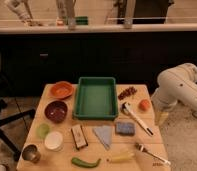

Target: Place pepper in red bowl

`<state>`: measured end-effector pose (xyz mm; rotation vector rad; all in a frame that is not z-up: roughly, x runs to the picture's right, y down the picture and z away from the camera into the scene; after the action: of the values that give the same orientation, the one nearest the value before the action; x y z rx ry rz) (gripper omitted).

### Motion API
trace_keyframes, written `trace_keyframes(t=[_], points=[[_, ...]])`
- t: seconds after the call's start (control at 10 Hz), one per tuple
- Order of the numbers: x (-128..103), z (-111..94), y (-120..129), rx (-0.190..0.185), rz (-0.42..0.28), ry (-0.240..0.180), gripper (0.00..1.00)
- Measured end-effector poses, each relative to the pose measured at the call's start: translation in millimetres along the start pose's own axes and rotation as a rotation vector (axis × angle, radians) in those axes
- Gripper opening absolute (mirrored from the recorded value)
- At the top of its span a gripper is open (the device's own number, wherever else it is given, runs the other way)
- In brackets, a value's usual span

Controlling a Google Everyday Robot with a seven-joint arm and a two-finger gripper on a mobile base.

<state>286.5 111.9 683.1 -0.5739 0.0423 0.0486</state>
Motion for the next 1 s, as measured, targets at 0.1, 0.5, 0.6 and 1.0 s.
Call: trace_keyframes(t=[0.1, 0.5, 0.6, 1.0], points=[[0.0, 0.0, 0.0, 0.0, 0.0, 0.0, 0.8], [0.0, 0.0, 0.0, 0.0, 0.0, 0.0, 0.8], [0.1, -0.3, -0.1, 0.002, 0.002, -0.003, 0.8], [-26.3, -15.4, 7.2, 0.127, 0.215, -0.256, 0.8]])
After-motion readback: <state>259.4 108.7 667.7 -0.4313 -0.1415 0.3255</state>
